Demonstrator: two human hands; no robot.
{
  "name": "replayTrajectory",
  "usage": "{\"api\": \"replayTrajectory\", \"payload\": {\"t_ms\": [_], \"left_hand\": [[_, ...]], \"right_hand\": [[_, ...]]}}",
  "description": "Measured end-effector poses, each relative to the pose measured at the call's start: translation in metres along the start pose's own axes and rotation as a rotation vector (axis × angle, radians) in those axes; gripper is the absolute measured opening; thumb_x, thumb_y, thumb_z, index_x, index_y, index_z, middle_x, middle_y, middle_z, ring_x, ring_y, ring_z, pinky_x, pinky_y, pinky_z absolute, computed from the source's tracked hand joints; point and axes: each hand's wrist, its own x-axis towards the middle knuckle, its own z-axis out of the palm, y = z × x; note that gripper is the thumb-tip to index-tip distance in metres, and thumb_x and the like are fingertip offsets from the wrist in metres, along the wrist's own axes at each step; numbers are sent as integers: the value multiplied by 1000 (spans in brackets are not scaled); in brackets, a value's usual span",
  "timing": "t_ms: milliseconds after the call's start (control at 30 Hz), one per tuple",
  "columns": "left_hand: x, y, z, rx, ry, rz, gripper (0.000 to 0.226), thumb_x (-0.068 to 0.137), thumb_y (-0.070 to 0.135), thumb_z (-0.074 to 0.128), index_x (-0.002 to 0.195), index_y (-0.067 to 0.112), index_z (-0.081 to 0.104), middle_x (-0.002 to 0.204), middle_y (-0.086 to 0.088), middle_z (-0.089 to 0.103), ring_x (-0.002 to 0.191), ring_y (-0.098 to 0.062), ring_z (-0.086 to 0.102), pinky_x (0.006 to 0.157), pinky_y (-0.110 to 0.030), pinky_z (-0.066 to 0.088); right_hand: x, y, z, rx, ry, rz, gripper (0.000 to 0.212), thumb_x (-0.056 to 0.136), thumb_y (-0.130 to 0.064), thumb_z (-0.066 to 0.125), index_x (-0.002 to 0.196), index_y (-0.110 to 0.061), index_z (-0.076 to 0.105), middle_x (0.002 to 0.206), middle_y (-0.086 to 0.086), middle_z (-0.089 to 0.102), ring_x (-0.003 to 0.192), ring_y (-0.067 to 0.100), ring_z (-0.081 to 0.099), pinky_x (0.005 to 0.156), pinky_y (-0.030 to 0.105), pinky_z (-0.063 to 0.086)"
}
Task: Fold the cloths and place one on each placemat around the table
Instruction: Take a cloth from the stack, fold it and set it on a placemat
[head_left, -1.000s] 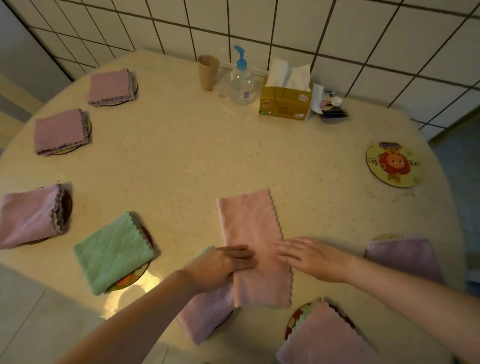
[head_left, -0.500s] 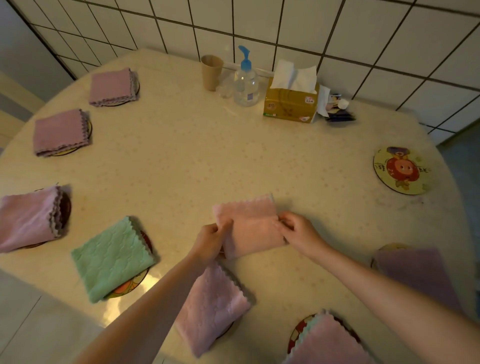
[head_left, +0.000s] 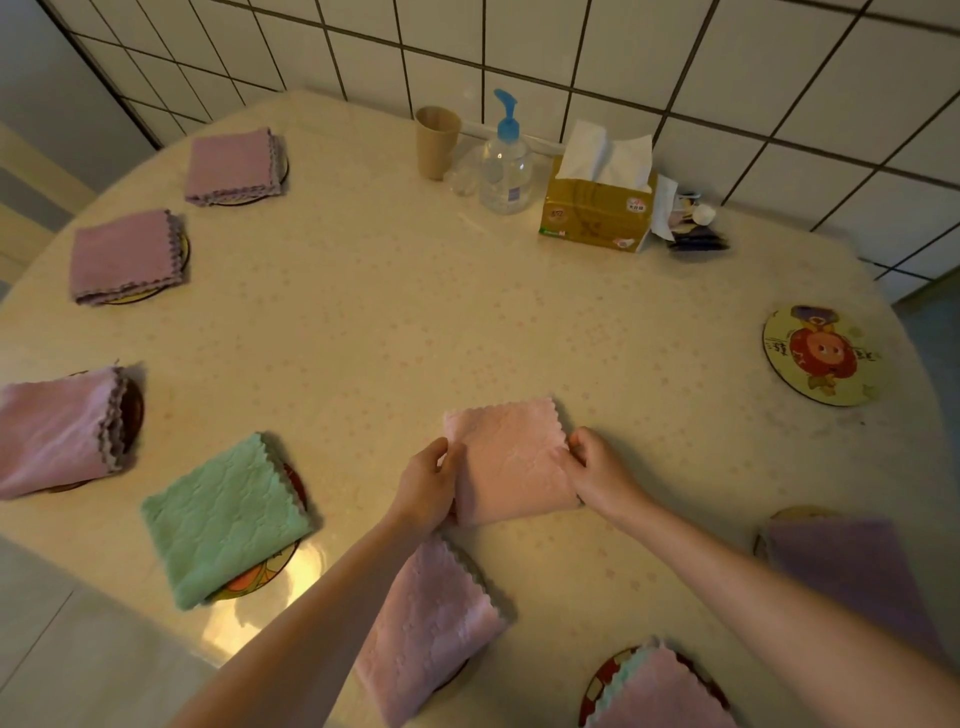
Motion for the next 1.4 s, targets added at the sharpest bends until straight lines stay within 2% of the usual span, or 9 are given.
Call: {"api": "replayTrajectory", "payload": {"t_ms": [133, 267, 467, 633, 833, 933, 1033, 1233, 1400], "left_hand": [[7, 0, 2, 57, 38, 5, 37, 100, 37, 39, 74, 12, 44, 64, -5, 47, 59, -24, 51, 55, -49, 53], [8, 2, 8, 236, 187, 8, 23, 98, 40, 40, 106, 20, 44, 84, 0, 63, 69, -26, 65, 59, -44, 58], [21, -17, -5, 1150, 214, 740, 58, 83, 41, 55, 137, 25, 44, 133, -1, 52, 116, -33, 52, 98, -41, 39], [25, -28, -15, 1299, 67, 564, 63, 86, 54, 33, 140, 24, 46, 143, 2, 50, 130, -33, 47, 100, -53, 40], [28, 3, -13, 1150, -42, 495, 65, 85, 50, 49, 144, 27, 35, 149, 4, 35, 137, -29, 28, 112, -37, 26], [38, 20, -7, 1034, 21, 487, 53, 84, 30, 58, 134, 20, 45, 134, -1, 49, 124, -26, 38, 101, -34, 39], [52, 31, -3, 890, 20, 361, 46, 86, 23, 57, 131, 15, 47, 127, -7, 54, 117, -28, 45, 95, -34, 40], [73, 37, 0, 589, 61, 92, 29, 78, 31, 68, 104, 20, 62, 103, -6, 65, 100, -27, 59, 81, -32, 49], [68, 42, 1, 430, -24, -38, 14, 77, 25, 75, 77, 13, 67, 79, -7, 63, 74, -22, 57, 66, -28, 43]], "right_hand": [[5, -6, 3, -115, 30, 53, 17, 94, -31, 50, 88, -15, 50, 80, 3, 58, 73, 22, 57, 63, 35, 45], [10, -12, 6, -199, 56, 96, 19, 94, -32, 48, 88, -14, 50, 77, 0, 57, 74, 22, 57, 65, 35, 46], [0, -17, 7, -202, 85, 88, 39, 84, -50, 57, 98, -16, 44, 91, 2, 60, 85, 26, 60, 65, 33, 44], [-12, -8, 5, -395, 87, 41, 49, 79, -47, 67, 110, -21, 39, 100, 0, 62, 86, 24, 62, 65, 34, 49], [-29, 9, -8, -386, 174, 213, 18, 86, -29, 63, 94, -18, 51, 90, 1, 68, 81, 21, 64, 67, 29, 49], [-44, 3, -4, 113, 93, 449, 15, 91, -24, 56, 81, -12, 56, 73, 8, 71, 65, 23, 69, 67, 37, 59], [-53, -8, 4, 653, -66, 676, 21, 93, -25, 55, 98, -4, 57, 81, 15, 67, 72, 25, 67, 66, 33, 54], [-47, -15, 21, 923, 12, 662, 8, 90, -21, 60, 91, -13, 58, 87, 9, 63, 87, 23, 61, 85, 38, 49], [-33, -18, 23, 979, 139, 663, 9, 81, -16, 70, 80, -16, 61, 69, 3, 60, 61, 15, 56, 55, 26, 45]]}}
